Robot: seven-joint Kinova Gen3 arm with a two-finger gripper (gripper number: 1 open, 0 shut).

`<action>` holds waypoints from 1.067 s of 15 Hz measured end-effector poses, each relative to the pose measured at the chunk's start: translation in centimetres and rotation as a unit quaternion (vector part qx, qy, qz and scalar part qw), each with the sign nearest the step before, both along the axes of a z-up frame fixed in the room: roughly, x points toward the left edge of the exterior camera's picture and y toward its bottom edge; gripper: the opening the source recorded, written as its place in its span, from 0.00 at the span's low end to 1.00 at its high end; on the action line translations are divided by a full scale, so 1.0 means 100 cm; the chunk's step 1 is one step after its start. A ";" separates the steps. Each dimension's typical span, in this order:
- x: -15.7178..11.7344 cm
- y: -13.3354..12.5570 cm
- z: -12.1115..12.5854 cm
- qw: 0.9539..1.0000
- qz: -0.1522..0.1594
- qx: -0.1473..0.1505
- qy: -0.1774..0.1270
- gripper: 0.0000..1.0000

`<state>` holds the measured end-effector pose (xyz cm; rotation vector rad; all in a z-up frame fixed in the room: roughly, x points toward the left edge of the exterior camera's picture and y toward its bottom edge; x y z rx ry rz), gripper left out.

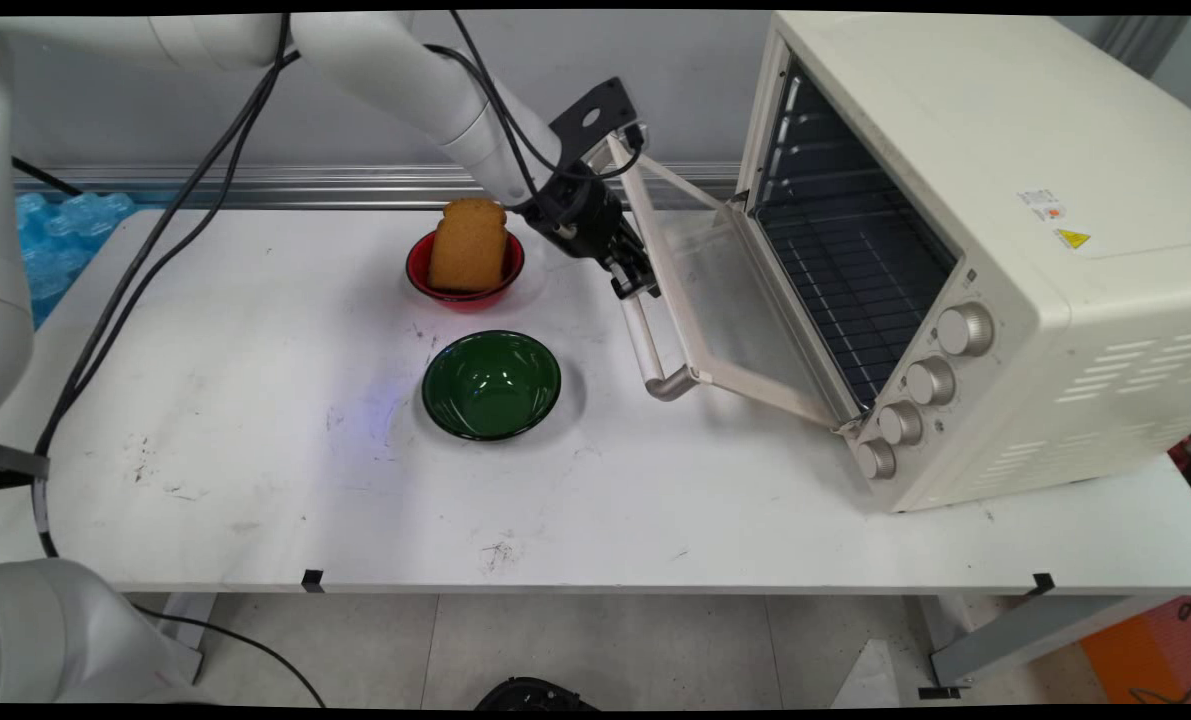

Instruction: Open the oven

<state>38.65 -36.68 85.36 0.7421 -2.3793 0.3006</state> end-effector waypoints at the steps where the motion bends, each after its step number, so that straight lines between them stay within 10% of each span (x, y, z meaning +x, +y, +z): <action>1: 0.002 0.000 -0.002 1.000 -0.001 -0.002 0.001 0.00; 16: 0.028 0.004 -0.022 1.000 0.003 -0.011 0.007 0.00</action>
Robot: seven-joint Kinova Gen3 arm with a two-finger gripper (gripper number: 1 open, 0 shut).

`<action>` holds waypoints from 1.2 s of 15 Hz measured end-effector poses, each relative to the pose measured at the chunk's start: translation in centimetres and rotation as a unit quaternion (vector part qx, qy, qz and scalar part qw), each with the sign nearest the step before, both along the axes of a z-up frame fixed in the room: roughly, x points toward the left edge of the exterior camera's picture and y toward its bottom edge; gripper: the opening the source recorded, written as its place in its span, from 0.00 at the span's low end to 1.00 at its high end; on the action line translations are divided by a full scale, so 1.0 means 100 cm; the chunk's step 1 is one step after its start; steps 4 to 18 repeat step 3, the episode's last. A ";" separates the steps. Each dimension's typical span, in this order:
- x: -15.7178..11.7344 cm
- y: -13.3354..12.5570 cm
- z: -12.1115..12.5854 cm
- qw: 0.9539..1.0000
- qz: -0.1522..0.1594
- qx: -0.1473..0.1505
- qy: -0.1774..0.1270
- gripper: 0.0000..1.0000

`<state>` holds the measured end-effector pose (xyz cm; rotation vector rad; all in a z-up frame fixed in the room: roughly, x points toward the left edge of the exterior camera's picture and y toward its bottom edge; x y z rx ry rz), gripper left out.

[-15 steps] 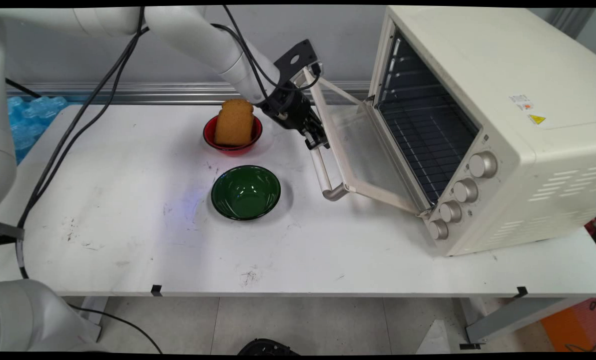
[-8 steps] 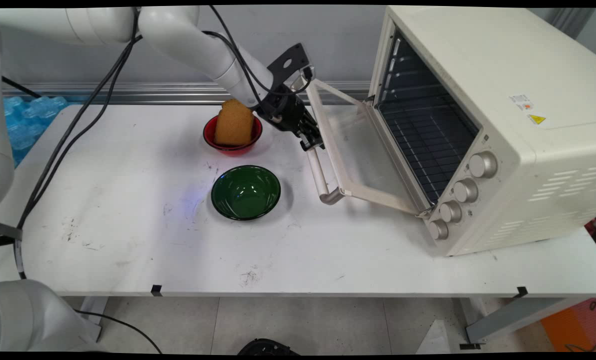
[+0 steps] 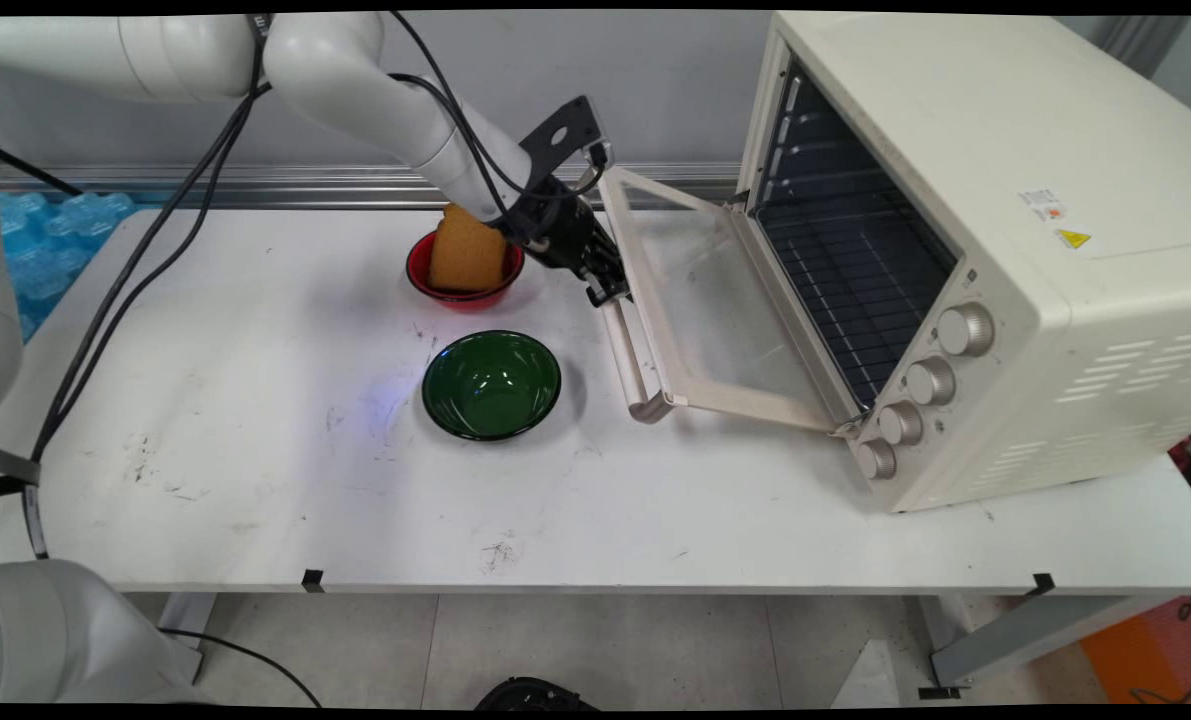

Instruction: Open the oven

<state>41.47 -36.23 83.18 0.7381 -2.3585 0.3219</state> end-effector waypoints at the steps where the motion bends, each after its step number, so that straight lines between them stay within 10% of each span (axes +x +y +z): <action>1: 0.001 0.000 0.000 1.000 0.000 0.000 0.000 0.00; 18: 0.004 0.001 0.000 1.000 0.001 0.000 0.000 0.00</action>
